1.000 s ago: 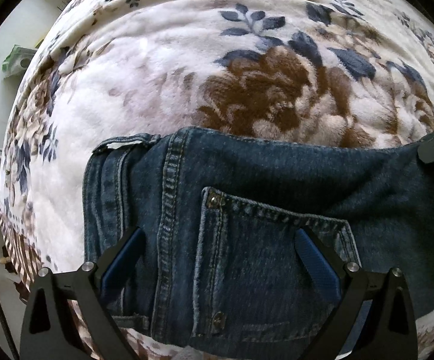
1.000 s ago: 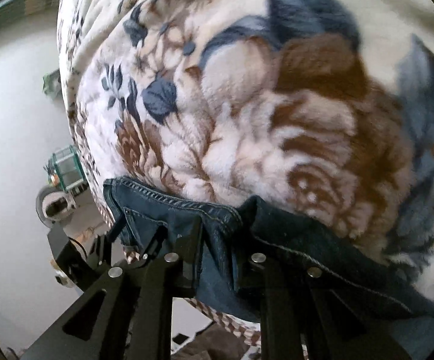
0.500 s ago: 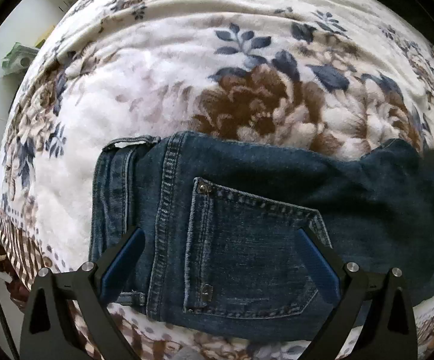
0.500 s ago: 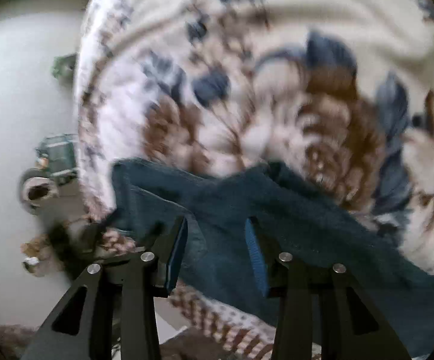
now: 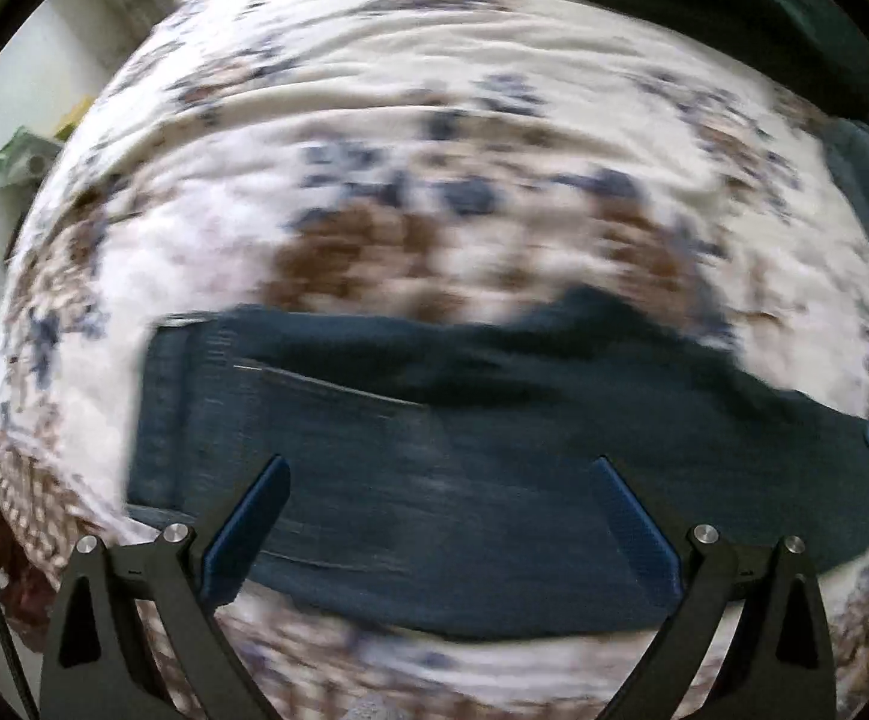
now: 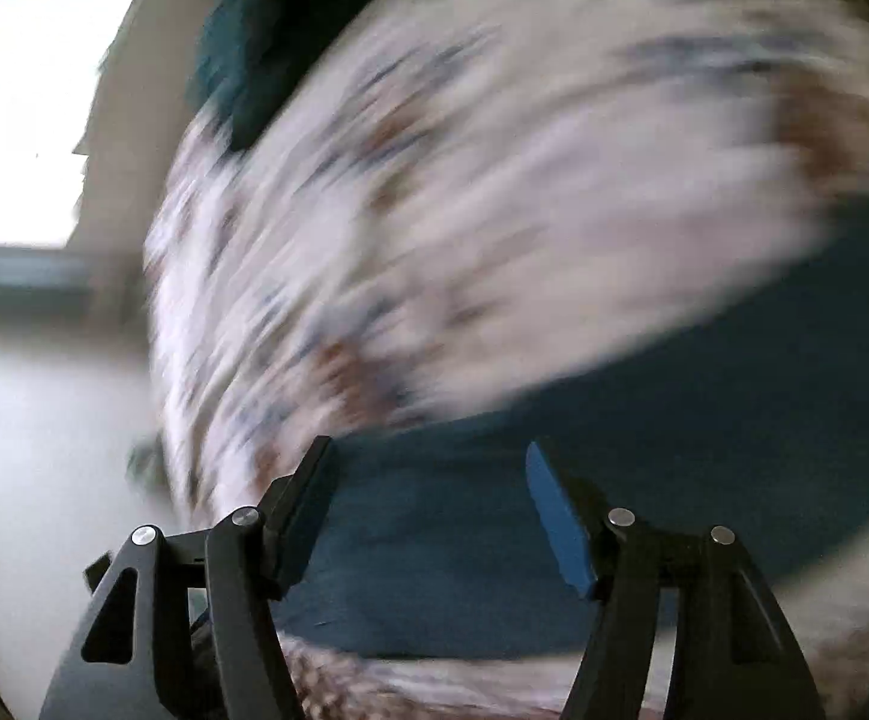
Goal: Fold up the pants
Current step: 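Fold the jeans over with both grippers and release onto the bed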
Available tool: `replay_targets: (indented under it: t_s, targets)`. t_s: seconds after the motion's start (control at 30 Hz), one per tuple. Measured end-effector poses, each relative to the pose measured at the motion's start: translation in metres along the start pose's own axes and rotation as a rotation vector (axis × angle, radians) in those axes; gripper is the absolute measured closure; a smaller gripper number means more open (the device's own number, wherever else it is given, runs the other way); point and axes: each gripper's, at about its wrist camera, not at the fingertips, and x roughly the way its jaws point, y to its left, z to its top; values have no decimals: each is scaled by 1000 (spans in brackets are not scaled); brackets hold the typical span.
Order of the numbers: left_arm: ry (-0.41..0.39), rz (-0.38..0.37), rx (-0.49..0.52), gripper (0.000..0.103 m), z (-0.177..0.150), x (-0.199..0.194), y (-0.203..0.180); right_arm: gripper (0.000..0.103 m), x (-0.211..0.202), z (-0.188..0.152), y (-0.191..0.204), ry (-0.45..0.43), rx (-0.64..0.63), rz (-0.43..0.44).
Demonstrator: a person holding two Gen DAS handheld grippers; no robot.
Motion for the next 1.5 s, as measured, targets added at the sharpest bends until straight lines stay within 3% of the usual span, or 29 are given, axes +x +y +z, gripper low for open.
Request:
replay_targets:
  t_s: [0.17,0.27,0.37,0.47,0.63,0.7,0.77,0.93,1.07,1.2,1.27,1.3,1.37,1.4,1.5]
  targets:
    - [52,-65,83,0,-12,6,-110,36,-123,35,-177,-192,336,-128]
    - [88,-95,137,0,-21,17,-181,36,-172,56,-262,-299,484,-169]
    - [117,-100,193,0,-30,30,-251,36,-198,87,-329,-323,537,-187]
    - [140,-90,249,0,-38,45,-307,36,-197,115,-367,-285,537,-198]
    - [164,-40,327,0,-49,64,-364,36,-173,136,-388,-198,488,-186]
    - [157,-26,342,0,-50,65,-369,50,-163,143,-385,-196,443,-162]
    - [155,-14,350,0,-49,66,-371,92,-163,146,-377,-226,377,-162]
    - [164,-1,352,0,-48,65,-375,95,-174,144,-351,-277,297,-186]
    - [166,-12,356,0,-45,50,-376,95,-203,134,-338,-307,294,-176]
    - [164,-17,360,0,-47,44,-375,92,-190,134,-353,-193,282,-221]
    - [186,-13,361,0,-52,49,-374,85,-178,132,-375,-97,380,-221]
    - [195,-15,356,0,-53,51,-374,81,-178,130,-382,-98,415,-196]
    - [199,-18,354,0,-54,55,-377,51,-184,121,-388,-135,464,-142]
    - [197,-18,354,0,-55,57,-377,45,-185,116,-388,-145,476,-100]
    - [216,-34,336,0,-58,68,-379,43,-171,103,-391,-118,503,-11]
